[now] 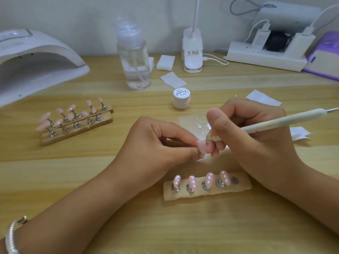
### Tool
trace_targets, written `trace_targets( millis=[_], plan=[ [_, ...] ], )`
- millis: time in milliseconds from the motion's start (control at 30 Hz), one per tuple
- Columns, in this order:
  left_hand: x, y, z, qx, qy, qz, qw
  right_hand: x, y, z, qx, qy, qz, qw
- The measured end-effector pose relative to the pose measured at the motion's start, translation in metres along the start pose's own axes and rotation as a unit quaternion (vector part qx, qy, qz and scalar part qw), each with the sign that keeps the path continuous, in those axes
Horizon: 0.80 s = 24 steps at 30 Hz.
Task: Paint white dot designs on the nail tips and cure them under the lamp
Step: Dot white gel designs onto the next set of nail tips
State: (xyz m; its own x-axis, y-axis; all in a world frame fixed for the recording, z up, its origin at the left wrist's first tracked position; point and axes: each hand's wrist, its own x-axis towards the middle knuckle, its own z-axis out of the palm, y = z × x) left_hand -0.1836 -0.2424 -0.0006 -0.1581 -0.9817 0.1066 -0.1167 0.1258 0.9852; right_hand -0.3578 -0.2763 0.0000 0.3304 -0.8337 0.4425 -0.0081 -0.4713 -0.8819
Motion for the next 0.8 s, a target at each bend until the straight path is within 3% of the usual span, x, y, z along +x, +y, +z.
trace_targets(
  millis=[800],
  plan=[
    [0.0009,-0.0014,-0.0001,0.031,0.009,-0.005,0.999,-0.0003,0.0025,-0.0009,-0.019,-0.017,0.002,1.000]
  ],
)
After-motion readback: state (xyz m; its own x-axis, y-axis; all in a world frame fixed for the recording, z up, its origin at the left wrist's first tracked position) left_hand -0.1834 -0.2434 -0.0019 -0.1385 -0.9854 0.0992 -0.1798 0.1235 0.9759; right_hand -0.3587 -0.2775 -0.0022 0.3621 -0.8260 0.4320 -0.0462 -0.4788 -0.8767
